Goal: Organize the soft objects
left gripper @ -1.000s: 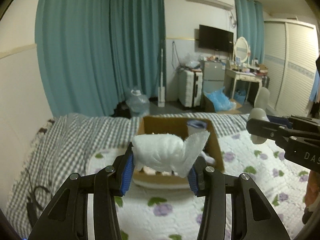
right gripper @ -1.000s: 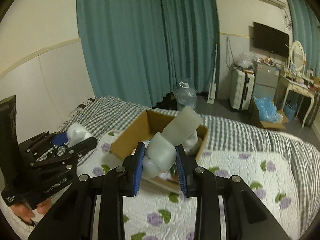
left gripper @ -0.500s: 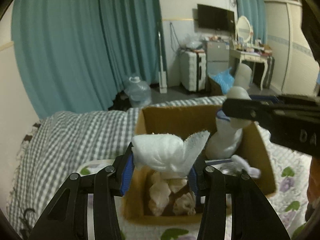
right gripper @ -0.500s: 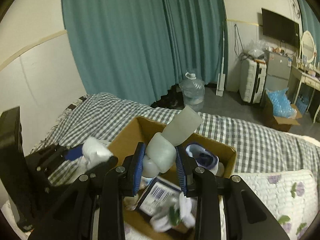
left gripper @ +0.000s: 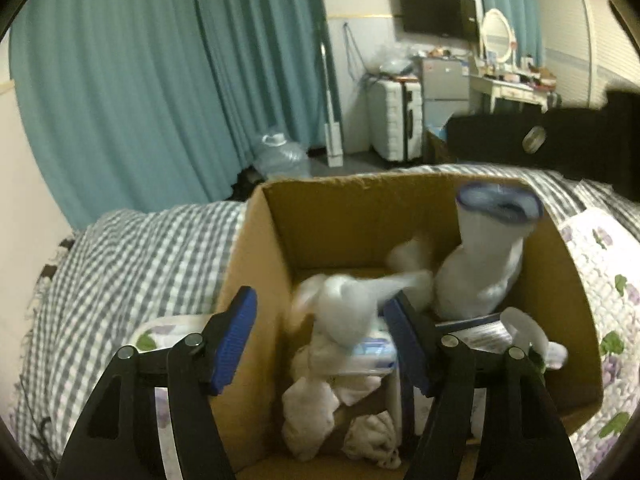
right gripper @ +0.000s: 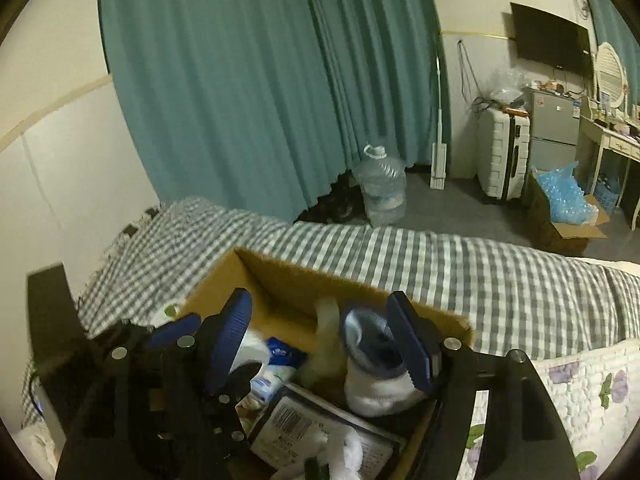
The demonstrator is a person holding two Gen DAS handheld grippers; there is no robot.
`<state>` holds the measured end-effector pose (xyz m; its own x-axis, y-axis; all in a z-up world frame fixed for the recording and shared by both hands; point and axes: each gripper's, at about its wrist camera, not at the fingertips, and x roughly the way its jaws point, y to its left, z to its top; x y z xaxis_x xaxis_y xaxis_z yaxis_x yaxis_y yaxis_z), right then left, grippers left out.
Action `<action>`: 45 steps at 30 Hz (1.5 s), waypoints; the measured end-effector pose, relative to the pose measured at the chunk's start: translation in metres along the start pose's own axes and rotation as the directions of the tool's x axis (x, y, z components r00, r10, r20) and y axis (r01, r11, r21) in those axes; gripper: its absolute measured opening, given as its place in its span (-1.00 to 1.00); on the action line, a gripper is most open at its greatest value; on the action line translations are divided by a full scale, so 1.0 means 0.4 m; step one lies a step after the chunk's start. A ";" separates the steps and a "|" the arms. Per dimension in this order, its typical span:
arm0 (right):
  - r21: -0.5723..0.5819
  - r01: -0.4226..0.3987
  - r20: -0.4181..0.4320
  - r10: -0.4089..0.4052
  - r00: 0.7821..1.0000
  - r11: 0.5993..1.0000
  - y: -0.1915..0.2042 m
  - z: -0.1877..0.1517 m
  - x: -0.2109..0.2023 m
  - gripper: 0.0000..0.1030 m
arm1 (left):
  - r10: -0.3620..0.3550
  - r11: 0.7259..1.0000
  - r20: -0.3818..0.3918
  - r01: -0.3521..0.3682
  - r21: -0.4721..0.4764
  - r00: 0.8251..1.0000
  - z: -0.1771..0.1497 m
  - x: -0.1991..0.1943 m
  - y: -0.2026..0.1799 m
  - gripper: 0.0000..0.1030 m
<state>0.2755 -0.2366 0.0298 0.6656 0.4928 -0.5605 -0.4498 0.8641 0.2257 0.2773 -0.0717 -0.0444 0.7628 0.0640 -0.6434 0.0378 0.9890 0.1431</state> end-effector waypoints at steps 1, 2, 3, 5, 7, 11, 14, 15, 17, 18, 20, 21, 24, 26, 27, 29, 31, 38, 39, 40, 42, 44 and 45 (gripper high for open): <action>0.015 0.005 0.018 -0.005 1.000 1.000 -0.004 0.007 -0.021 0.35 | 0.002 1.000 -0.001 -0.002 -0.004 1.000 0.002 -0.009 0.002 0.30; 0.027 0.007 0.029 -0.008 1.000 1.000 -0.008 0.013 -0.039 0.35 | 0.003 1.000 -0.001 -0.003 -0.009 1.000 0.006 -0.021 0.006 0.30; 0.041 0.011 0.044 -0.013 0.999 0.999 -0.007 0.022 -0.067 0.35 | 0.003 1.000 0.004 -0.003 -0.014 1.000 0.012 -0.039 0.010 0.30; 0.054 0.022 0.068 -0.026 0.997 0.998 -0.003 0.037 -0.119 0.36 | 0.005 1.000 0.029 -0.005 -0.021 1.000 0.030 -0.094 0.023 0.30; 0.061 0.036 0.099 -0.042 0.994 0.997 0.011 0.054 -0.190 0.36 | 0.005 1.000 0.068 -0.003 -0.022 0.998 0.049 -0.157 0.036 0.30; 0.046 0.069 0.172 -0.076 0.982 0.997 0.068 0.083 -0.374 0.47 | 0.008 1.000 0.182 -0.005 -0.017 0.983 0.102 -0.346 0.052 0.30; -0.001 0.120 0.244 -0.116 0.963 0.993 0.128 0.097 -0.535 0.50 | -0.004 1.000 0.282 0.009 -0.014 0.959 0.131 -0.501 0.071 0.47; -0.018 0.144 0.270 -0.134 0.954 0.989 0.153 0.099 -0.591 0.53 | -0.007 1.000 0.309 0.011 -0.010 0.951 0.136 -0.544 0.076 0.57; -0.039 0.188 0.315 -0.167 0.934 0.981 0.199 0.100 -0.677 0.78 | -0.008 1.000 0.385 0.012 -0.008 0.923 0.138 -0.661 0.089 0.63; -0.052 0.203 0.335 -0.175 0.926 0.978 0.222 0.097 -0.717 0.83 | -0.006 1.000 0.424 0.013 -0.012 0.906 0.133 -0.712 0.103 0.63; -0.081 0.227 0.371 -0.182 0.911 0.970 0.269 0.083 -0.793 0.98 | -0.005 1.000 0.476 0.016 -0.019 0.880 0.123 -0.786 0.127 0.63; -0.089 0.235 0.387 -0.184 0.903 0.968 0.289 0.073 -0.821 1.00 | -0.010 0.999 0.501 0.025 -0.023 0.865 0.115 -0.824 0.149 0.63; -0.074 0.290 0.401 -0.238 0.885 0.954 0.338 0.030 -0.880 1.00 | -0.002 0.999 0.559 0.027 -0.037 0.829 0.077 -0.910 0.180 0.66; -0.056 0.261 0.396 -0.218 0.892 0.964 0.356 -0.005 -0.893 1.00 | 0.023 0.999 0.600 0.007 -0.047 0.800 0.038 -0.947 0.197 0.81; -0.042 0.247 0.401 -0.210 0.892 0.968 0.366 -0.026 -0.895 1.00 | 0.031 0.999 0.609 0.000 -0.052 0.792 0.027 -0.952 0.201 0.81; -0.026 0.251 0.422 -0.217 0.880 0.968 0.378 -0.073 -0.880 1.00 | 0.039 0.998 0.618 -0.005 -0.057 0.785 -0.005 -0.949 0.215 0.81; -0.016 0.266 0.436 -0.232 0.869 0.964 0.379 -0.113 -0.861 1.00 | 0.037 0.998 0.606 -0.001 -0.059 0.795 -0.034 -0.920 0.223 0.81; 0.051 0.227 0.399 -0.228 0.888 0.972 0.338 -0.274 -0.678 1.00 | 0.035 0.997 0.507 0.005 -0.077 0.861 -0.138 -0.715 0.231 0.81; 0.060 0.230 0.394 -0.235 0.889 0.971 0.331 -0.289 -0.658 1.00 | 0.020 0.997 0.490 0.016 -0.069 0.872 -0.150 -0.687 0.222 0.81; 0.066 0.236 0.384 -0.243 0.891 0.970 0.321 -0.305 -0.635 1.00 | 0.008 0.998 0.464 0.025 -0.065 0.886 -0.160 -0.656 0.219 0.81; 0.079 0.258 0.347 -0.269 0.898 0.963 0.298 -0.334 -0.583 1.00 | 0.002 0.997 0.408 0.030 -0.072 0.913 -0.177 -0.589 0.217 0.81; 0.091 0.272 0.313 -0.287 0.905 0.958 0.269 -0.359 -0.531 1.00 | -0.002 0.996 0.384 0.035 -0.079 0.923 -0.201 -0.548 0.214 0.81; 0.095 0.278 0.304 -0.294 0.906 0.956 0.261 -0.367 -0.517 1.00 | -0.003 0.996 0.377 0.034 -0.078 0.926 -0.210 -0.532 0.210 0.81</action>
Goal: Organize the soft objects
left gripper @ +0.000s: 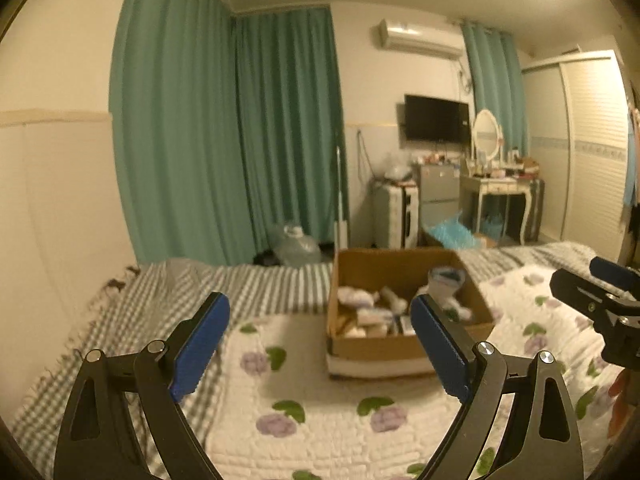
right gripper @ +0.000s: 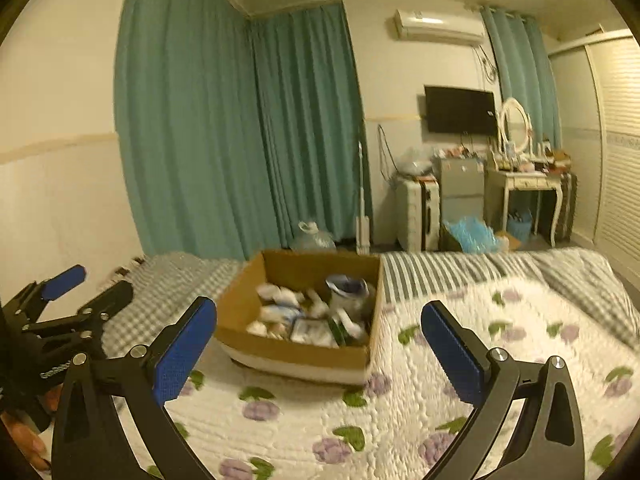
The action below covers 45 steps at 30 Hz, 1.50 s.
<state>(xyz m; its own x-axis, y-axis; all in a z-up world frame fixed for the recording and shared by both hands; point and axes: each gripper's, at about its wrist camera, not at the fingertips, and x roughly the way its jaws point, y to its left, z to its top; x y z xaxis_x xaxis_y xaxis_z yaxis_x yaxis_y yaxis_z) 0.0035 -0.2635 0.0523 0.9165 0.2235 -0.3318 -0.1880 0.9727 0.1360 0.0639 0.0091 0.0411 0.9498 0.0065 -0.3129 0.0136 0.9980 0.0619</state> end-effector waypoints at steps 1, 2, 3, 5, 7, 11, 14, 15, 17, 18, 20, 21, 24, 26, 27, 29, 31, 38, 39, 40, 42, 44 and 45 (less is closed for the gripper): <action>0.004 0.007 -0.012 -0.007 1.000 1.000 -0.006 -0.012 0.015 1.00 | 0.003 1.000 -0.013 -0.003 0.007 1.000 -0.011 0.014 -0.004 0.81; 0.011 0.018 -0.023 -0.017 1.000 1.000 -0.012 -0.025 0.031 1.00 | 0.002 1.000 -0.024 -0.002 0.017 1.000 -0.020 0.022 -0.010 0.81; 0.012 0.023 -0.029 -0.022 0.999 1.000 -0.017 -0.032 0.039 1.00 | 0.000 1.000 -0.032 0.001 0.023 0.999 -0.027 0.030 -0.014 0.81; 0.004 0.036 -0.039 -0.036 0.999 0.999 -0.024 -0.043 0.057 1.00 | -0.004 1.000 -0.046 0.005 0.023 0.999 -0.040 0.040 -0.023 0.81; -0.006 0.041 -0.041 -0.041 0.998 0.999 -0.029 -0.048 0.070 1.00 | -0.019 1.000 -0.062 0.020 0.017 0.998 -0.047 0.038 -0.027 0.81; -0.016 0.058 -0.044 -0.058 0.997 0.998 -0.028 -0.050 0.082 1.00 | -0.029 0.999 -0.063 0.030 0.023 0.998 -0.056 0.031 -0.027 0.81; -0.029 0.060 -0.048 -0.061 0.997 0.998 -0.023 -0.050 0.081 1.00 | -0.060 0.998 -0.059 0.060 0.001 0.996 -0.056 0.028 -0.026 0.81; -0.031 0.059 -0.047 -0.060 0.997 0.998 -0.016 -0.048 0.078 1.00 | -0.068 0.998 -0.060 0.068 -0.006 0.996 -0.060 0.035 -0.021 0.81; -0.031 0.053 -0.046 -0.054 0.997 0.998 -0.014 -0.048 0.076 1.00 | -0.074 0.997 -0.062 0.074 -0.006 0.995 -0.059 0.034 -0.024 0.81; -0.032 0.051 -0.046 -0.052 0.998 0.998 -0.010 -0.048 0.074 1.00 | -0.073 0.997 -0.062 0.073 -0.001 0.995 -0.060 0.034 -0.027 0.81; -0.039 0.050 -0.043 -0.052 0.998 0.998 -0.004 -0.048 0.072 1.00 | -0.073 0.997 -0.060 0.073 0.008 0.996 -0.061 0.032 -0.032 0.81; -0.042 0.050 -0.042 -0.051 0.998 0.998 -0.003 -0.048 0.071 1.00 | -0.074 0.997 -0.061 0.075 0.008 0.995 -0.063 0.034 -0.031 0.81; -0.046 0.049 -0.041 -0.051 0.998 0.998 0.000 -0.048 0.070 1.00 | -0.075 0.997 -0.063 0.076 0.010 0.995 -0.064 0.034 -0.034 0.81; -0.044 0.050 -0.043 -0.052 0.998 0.998 0.000 -0.049 0.072 1.00 | -0.079 0.997 -0.063 0.080 0.008 0.995 -0.064 0.034 -0.033 0.81; -0.045 0.051 -0.044 -0.053 0.998 0.998 0.000 -0.048 0.072 1.00 | -0.081 0.997 -0.065 0.082 0.005 0.995 -0.065 0.034 -0.033 0.81; -0.045 0.055 -0.045 -0.057 0.997 0.997 -0.001 -0.048 0.073 1.00 | -0.081 0.997 -0.068 0.081 -0.001 0.994 -0.067 0.036 -0.033 0.81; -0.044 0.056 -0.046 -0.058 0.997 0.997 -0.002 -0.048 0.073 1.00 | -0.082 0.997 -0.070 0.082 -0.004 0.994 -0.068 0.037 -0.033 0.81; -0.057 0.065 -0.052 -0.068 0.996 0.996 -0.004 -0.053 0.077 1.00 | -0.076 0.997 -0.067 0.076 -0.004 0.995 -0.068 0.035 -0.029 0.81; -0.057 0.064 -0.055 -0.067 0.996 0.996 -0.005 -0.054 0.079 1.00 | -0.076 0.997 -0.067 0.076 -0.005 0.995 -0.069 0.035 -0.029 0.81; -0.057 0.064 -0.055 -0.067 0.996 0.996 -0.005 -0.055 0.080 1.00 | -0.076 0.997 -0.067 0.076 -0.005 0.995 -0.069 0.035 -0.029 0.81; -0.057 0.065 -0.058 -0.069 0.996 0.996 -0.006 -0.055 0.082 1.00 | -0.078 0.997 -0.065 0.078 -0.005 0.995 -0.068 0.034 -0.028 0.81; -0.055 0.062 -0.059 -0.065 0.996 0.997 -0.008 -0.056 0.083 1.00 | -0.078 0.997 -0.064 0.078 -0.005 0.995 -0.068 0.034 -0.029 0.81; -0.055 0.062 -0.058 -0.065 0.996 0.997 -0.008 -0.056 0.082 1.00 | -0.077 0.997 -0.065 0.076 -0.005 0.995 -0.068 0.034 -0.029 0.81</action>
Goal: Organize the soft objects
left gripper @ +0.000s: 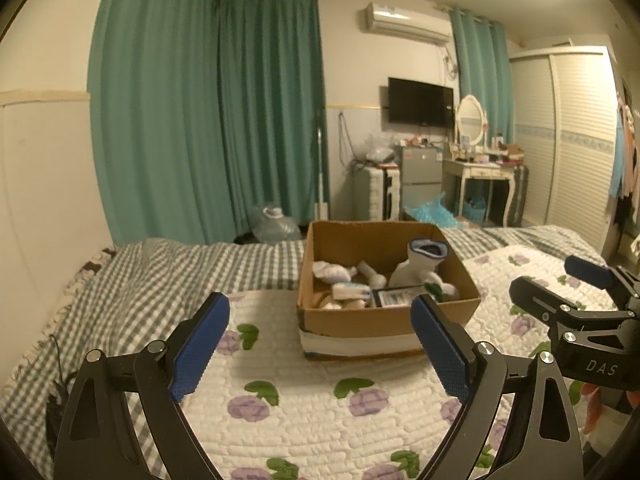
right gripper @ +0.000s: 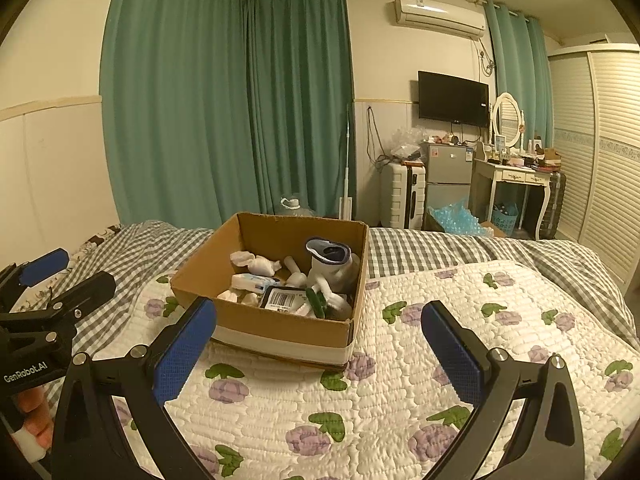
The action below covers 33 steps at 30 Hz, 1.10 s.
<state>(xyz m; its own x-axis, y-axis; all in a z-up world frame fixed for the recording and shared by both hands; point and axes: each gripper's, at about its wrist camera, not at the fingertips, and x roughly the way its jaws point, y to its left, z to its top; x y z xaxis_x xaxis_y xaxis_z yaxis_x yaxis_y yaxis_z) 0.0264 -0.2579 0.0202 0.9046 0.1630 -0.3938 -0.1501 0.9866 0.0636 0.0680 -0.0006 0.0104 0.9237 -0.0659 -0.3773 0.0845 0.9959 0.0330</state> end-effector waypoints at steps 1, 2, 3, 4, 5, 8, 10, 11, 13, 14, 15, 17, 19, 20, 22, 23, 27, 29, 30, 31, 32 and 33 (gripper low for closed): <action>-0.001 0.001 0.000 -0.001 1.000 1.000 0.000 0.000 0.000 1.00 | 0.000 1.000 0.000 0.000 -0.001 1.000 0.000 0.000 0.000 0.81; -0.002 0.002 0.000 -0.002 1.000 1.000 0.000 0.000 0.000 1.00 | -0.001 1.000 -0.001 0.001 -0.001 1.000 0.000 0.000 0.001 0.81; -0.003 0.003 0.000 -0.003 1.000 1.000 0.000 0.000 0.000 1.00 | -0.001 1.000 -0.001 0.001 0.000 1.000 0.000 0.000 0.001 0.81; -0.003 0.003 0.000 -0.003 1.000 1.000 -0.002 0.000 0.000 1.00 | -0.001 1.000 -0.001 0.001 0.001 1.000 0.000 0.000 0.001 0.81; -0.002 0.003 0.000 -0.003 1.000 1.000 -0.001 0.001 -0.001 1.00 | -0.001 1.000 -0.001 0.001 0.000 1.000 0.000 0.001 0.001 0.81; -0.004 0.004 0.000 -0.004 1.000 1.000 -0.002 0.001 -0.001 1.00 | -0.003 1.000 -0.001 0.003 -0.002 1.000 -0.001 0.000 0.002 0.81; -0.003 0.003 0.001 -0.003 1.000 1.000 -0.001 0.001 -0.001 1.00 | -0.001 1.000 -0.001 0.001 0.000 1.000 0.000 0.001 0.002 0.81; -0.003 0.003 0.000 -0.003 1.000 1.000 -0.002 0.000 -0.001 1.00 | 0.000 1.000 -0.002 0.000 0.000 1.000 0.000 0.001 0.001 0.81; -0.004 0.003 0.000 -0.003 1.000 1.000 -0.001 0.000 -0.001 1.00 | 0.002 1.000 -0.003 -0.002 0.000 1.000 -0.001 0.001 0.002 0.81; -0.004 0.003 -0.002 -0.003 1.000 1.000 -0.002 0.000 0.000 1.00 | 0.002 1.000 -0.004 -0.002 0.001 1.000 -0.002 0.000 0.002 0.81; -0.004 0.004 -0.003 -0.005 1.000 1.000 -0.001 -0.001 0.001 1.00 | 0.003 1.000 -0.004 -0.003 0.000 1.000 -0.003 0.000 0.001 0.81; -0.002 0.004 -0.004 -0.004 1.000 1.000 -0.001 -0.002 0.002 1.00 | 0.004 1.000 -0.005 -0.004 0.000 1.000 -0.004 -0.001 0.001 0.81; -0.003 0.005 -0.004 -0.005 1.000 1.000 0.000 -0.002 0.002 1.00 | 0.005 1.000 -0.005 -0.005 0.000 1.000 -0.004 -0.002 0.000 0.81; -0.003 0.005 -0.003 -0.005 1.000 1.000 0.000 -0.002 0.002 1.00 | 0.006 1.000 -0.005 -0.006 0.000 1.000 -0.004 -0.001 0.001 0.81; -0.002 0.004 -0.004 -0.004 1.000 1.000 0.000 -0.002 0.002 1.00 | 0.005 1.000 -0.005 -0.005 0.000 1.000 -0.004 -0.001 0.001 0.81; -0.002 0.004 -0.004 -0.004 1.000 1.000 0.000 -0.002 0.002 1.00 | 0.006 1.000 -0.005 -0.006 0.000 1.000 -0.004 -0.001 0.001 0.81; -0.002 0.004 -0.004 -0.004 1.000 1.000 0.000 -0.002 0.002 1.00 | 0.007 1.000 -0.006 -0.007 0.000 1.000 -0.006 -0.003 0.001 0.81; -0.002 0.004 -0.004 -0.004 1.000 1.000 -0.001 -0.002 0.002 1.00 | 0.005 1.000 -0.006 -0.005 0.000 1.000 -0.006 -0.002 0.002 0.81; -0.003 0.004 -0.005 -0.004 1.000 1.000 -0.001 -0.002 0.002 1.00 | 0.006 1.000 -0.005 -0.006 0.000 1.000 -0.005 -0.002 0.001 0.81; -0.003 0.004 -0.004 -0.004 1.000 1.000 -0.001 -0.002 0.002 1.00 | 0.006 1.000 -0.005 -0.006 0.000 1.000 -0.005 -0.002 0.001 0.81; -0.002 0.004 -0.005 -0.004 1.000 1.000 -0.001 -0.002 0.002 1.00 | 0.006 1.000 -0.006 -0.006 0.000 1.000 -0.005 -0.002 0.001 0.81; -0.002 0.004 -0.005 -0.004 1.000 1.000 -0.002 -0.002 0.002 1.00 | 0.006 1.000 -0.006 -0.006 0.000 1.000 -0.005 -0.002 0.001 0.81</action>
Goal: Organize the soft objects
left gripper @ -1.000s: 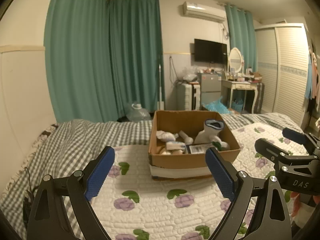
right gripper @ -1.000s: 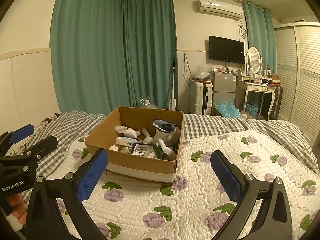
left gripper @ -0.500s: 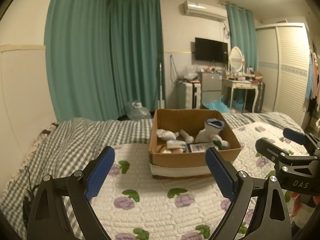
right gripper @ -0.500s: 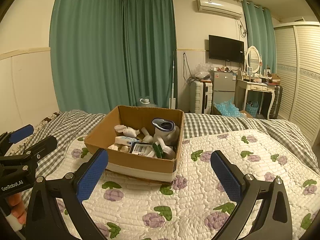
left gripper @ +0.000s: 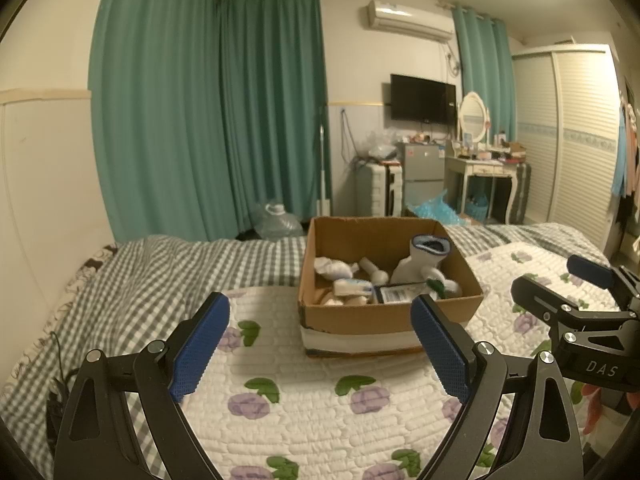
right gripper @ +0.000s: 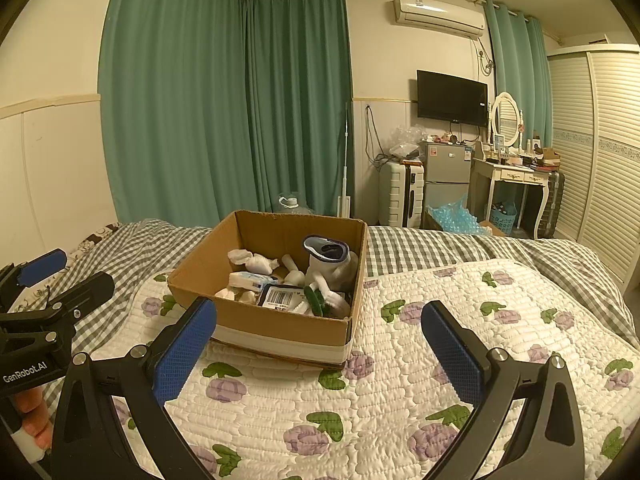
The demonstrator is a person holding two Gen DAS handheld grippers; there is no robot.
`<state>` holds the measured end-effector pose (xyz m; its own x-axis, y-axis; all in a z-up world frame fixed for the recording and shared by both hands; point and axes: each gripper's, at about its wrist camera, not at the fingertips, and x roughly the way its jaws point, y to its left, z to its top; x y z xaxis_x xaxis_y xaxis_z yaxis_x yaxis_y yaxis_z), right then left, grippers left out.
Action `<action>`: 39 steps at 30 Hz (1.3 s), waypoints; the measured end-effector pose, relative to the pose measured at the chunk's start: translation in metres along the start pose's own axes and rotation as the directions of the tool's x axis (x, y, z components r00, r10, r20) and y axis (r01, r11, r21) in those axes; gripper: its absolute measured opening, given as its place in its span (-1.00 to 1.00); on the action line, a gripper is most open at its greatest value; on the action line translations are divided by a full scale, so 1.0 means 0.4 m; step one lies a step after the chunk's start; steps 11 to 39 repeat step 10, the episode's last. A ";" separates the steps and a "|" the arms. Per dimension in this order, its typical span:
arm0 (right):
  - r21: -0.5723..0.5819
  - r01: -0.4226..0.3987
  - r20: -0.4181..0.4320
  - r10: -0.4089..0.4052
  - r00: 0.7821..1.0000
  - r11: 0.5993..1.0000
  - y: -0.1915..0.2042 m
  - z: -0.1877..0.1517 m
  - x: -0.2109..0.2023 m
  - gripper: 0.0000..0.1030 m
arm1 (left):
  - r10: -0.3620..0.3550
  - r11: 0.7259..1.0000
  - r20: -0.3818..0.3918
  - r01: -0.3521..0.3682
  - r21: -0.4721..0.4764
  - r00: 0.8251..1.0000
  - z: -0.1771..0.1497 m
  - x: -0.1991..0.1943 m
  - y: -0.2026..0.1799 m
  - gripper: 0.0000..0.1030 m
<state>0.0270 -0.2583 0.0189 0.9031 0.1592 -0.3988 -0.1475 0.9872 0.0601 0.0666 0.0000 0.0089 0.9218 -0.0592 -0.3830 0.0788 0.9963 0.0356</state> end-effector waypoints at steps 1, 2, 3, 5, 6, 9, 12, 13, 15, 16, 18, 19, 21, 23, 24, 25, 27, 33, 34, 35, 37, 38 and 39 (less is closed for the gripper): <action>0.000 0.000 0.001 0.000 1.000 1.000 0.001 0.000 0.000 1.00 | 0.000 1.000 0.000 0.000 0.000 1.000 0.000 0.000 0.000 0.81; 0.000 0.000 0.000 0.000 1.000 1.000 0.000 0.000 0.000 1.00 | 0.001 1.000 -0.001 -0.001 0.000 1.000 -0.002 -0.001 -0.001 0.81; -0.001 0.000 0.000 0.000 1.000 1.000 0.001 0.000 0.000 1.00 | 0.001 1.000 -0.002 -0.001 0.000 1.000 -0.003 -0.001 -0.001 0.81; -0.001 0.001 0.001 -0.001 1.000 1.000 0.000 0.000 -0.001 1.00 | 0.001 1.000 -0.002 -0.001 0.000 1.000 -0.002 -0.001 0.000 0.81; -0.001 0.000 0.001 0.000 1.000 1.000 0.000 0.000 -0.001 1.00 | 0.003 1.000 -0.001 -0.003 0.000 1.000 -0.002 -0.001 0.000 0.81; -0.001 0.001 0.001 -0.001 1.000 1.000 0.001 0.000 -0.001 1.00 | 0.014 1.000 0.000 -0.014 0.002 1.000 -0.010 -0.003 0.001 0.81; 0.000 0.000 0.001 0.000 1.000 1.000 0.000 0.000 -0.001 1.00 | 0.014 1.000 -0.001 -0.014 0.003 1.000 -0.012 -0.003 0.001 0.81; 0.000 0.000 0.001 0.000 1.000 1.000 0.000 0.000 -0.001 1.00 | 0.014 1.000 -0.001 -0.014 0.003 1.000 -0.012 -0.003 0.001 0.81; 0.000 0.000 0.001 0.000 1.000 1.000 0.000 0.000 -0.001 1.00 | 0.014 1.000 -0.001 -0.014 0.003 1.000 -0.012 -0.003 0.001 0.81; 0.000 0.000 0.001 0.000 1.000 1.000 0.000 0.000 -0.001 1.00 | 0.014 1.000 -0.001 -0.014 0.003 1.000 -0.012 -0.003 0.001 0.81; 0.000 0.000 0.001 0.000 1.000 1.000 0.000 0.000 -0.001 1.00 | 0.014 1.000 -0.001 -0.014 0.003 1.000 -0.012 -0.003 0.001 0.81; 0.000 0.000 0.001 0.000 1.000 1.000 0.000 0.000 -0.001 1.00 | 0.014 1.000 -0.001 -0.014 0.003 1.000 -0.012 -0.003 0.001 0.81; 0.000 0.000 0.001 0.000 1.000 1.000 0.000 0.000 -0.001 1.00 | 0.014 1.000 -0.001 -0.014 0.003 1.000 -0.012 -0.003 0.001 0.81; 0.000 0.000 0.001 0.000 1.000 1.000 0.000 0.000 -0.001 1.00 | 0.014 1.000 -0.001 -0.014 0.003 1.000 -0.012 -0.003 0.001 0.81; 0.000 0.000 0.001 0.000 1.000 1.000 0.000 0.000 -0.001 1.00 | 0.014 1.000 -0.001 -0.014 0.003 1.000 -0.012 -0.003 0.001 0.81; 0.000 0.000 0.001 0.000 1.000 1.000 0.000 0.000 -0.001 1.00 | 0.014 1.000 -0.001 -0.014 0.003 1.000 -0.012 -0.003 0.001 0.81; 0.000 0.000 0.001 0.000 1.000 1.000 0.000 0.000 -0.001 1.00 | 0.014 1.000 -0.001 -0.014 0.003 1.000 -0.012 -0.003 0.001 0.81; 0.000 0.000 0.001 0.000 1.000 1.000 0.000 0.000 -0.001 1.00 | 0.014 1.000 -0.001 -0.014 0.003 1.000 -0.012 -0.003 0.001 0.81; 0.000 0.000 0.001 0.000 1.000 1.000 0.000 0.000 -0.001 1.00 | 0.014 1.000 -0.001 -0.014 0.003 1.000 -0.012 -0.003 0.001 0.81; 0.000 0.000 0.001 0.000 1.000 1.000 0.000 0.000 -0.001 1.00 | 0.014 1.000 -0.001 -0.014 0.003 1.000 -0.012 -0.003 0.001 0.81; 0.000 0.000 0.001 0.000 1.000 1.000 0.000 0.000 -0.001 1.00 | 0.014 1.000 -0.001 -0.014 0.003 1.000 -0.012 -0.003 0.001 0.81; 0.000 0.000 0.001 0.000 1.000 1.000 0.000 0.000 -0.001 1.00 | 0.014 1.000 -0.001 -0.014 0.003 1.000 -0.012 -0.003 0.001 0.81; 0.000 0.000 0.001 0.000 1.000 1.000 0.000 0.000 -0.001 1.00 | 0.014 1.000 -0.001 -0.014 0.003 1.000 -0.012 -0.003 0.001 0.81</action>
